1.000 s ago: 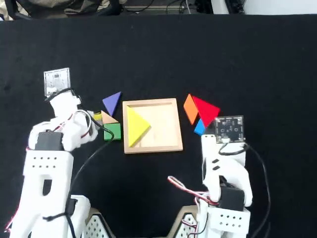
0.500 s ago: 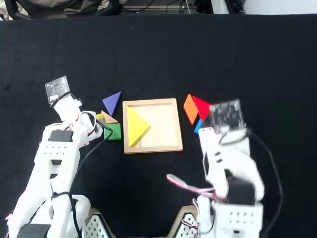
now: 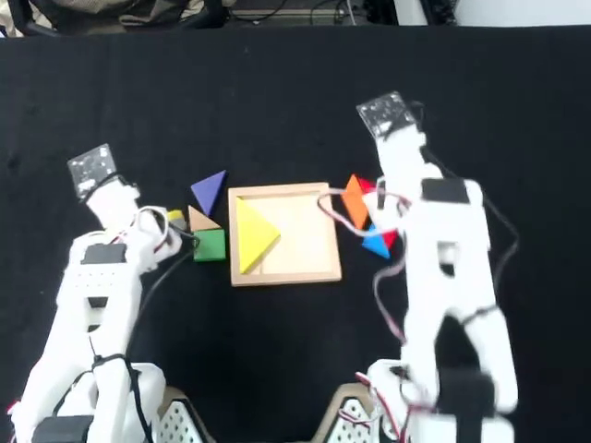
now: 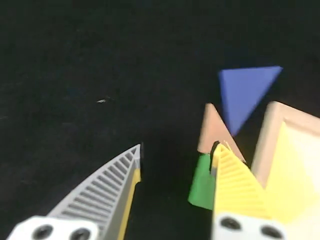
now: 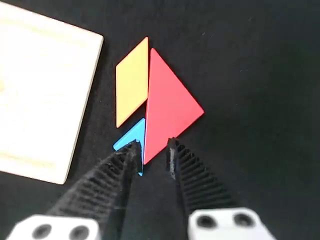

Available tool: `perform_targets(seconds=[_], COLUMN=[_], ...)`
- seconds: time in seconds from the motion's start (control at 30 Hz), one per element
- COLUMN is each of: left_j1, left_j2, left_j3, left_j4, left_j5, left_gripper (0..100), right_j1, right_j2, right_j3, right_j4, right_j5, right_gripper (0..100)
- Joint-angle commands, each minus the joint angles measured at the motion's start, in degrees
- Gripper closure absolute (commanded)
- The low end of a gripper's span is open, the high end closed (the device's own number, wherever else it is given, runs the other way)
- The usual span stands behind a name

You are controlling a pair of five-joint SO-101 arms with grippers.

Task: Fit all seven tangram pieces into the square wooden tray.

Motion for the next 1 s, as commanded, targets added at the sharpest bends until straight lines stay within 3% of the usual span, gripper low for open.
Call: perform_targets(seconds=[0.0, 0.1, 0.23, 0.3, 0.47, 0.97], left_j1=[-2.9, -2.6, -2.0, -1.9, -1.9, -2.0], left_j2=[-0.5, -0.3, -0.1, -0.1, -0.1, -0.1], left_j3=[-0.9, -0.9, -0.9, -0.9, -0.9, -0.9], left_j4=[-1.0, -1.0, -1.0, -1.1, -1.1, -1.1], left_j5=[-0.2, -0.2, -0.2, -0.2, -0.2, -0.2], left_gripper=[77, 77, 77, 77, 77, 77], right_j1=[3.0, 3.9, 4.0, 3.2, 0.1, 0.0], right_j2=[9.3, 15.5, 18.8, 19.6, 22.7, 36.4], right_j3=[-8.2, -12.3, -14.8, -15.3, -16.0, -24.9], right_j4=[-0.6, -0.6, -0.6, -0.6, -1.1, -0.7], right_j5=[0.5, 0.9, 1.0, 3.2, 5.4, 2.9], right_gripper=[89.9, 87.4, 69.4, 65.0, 64.9, 64.9])
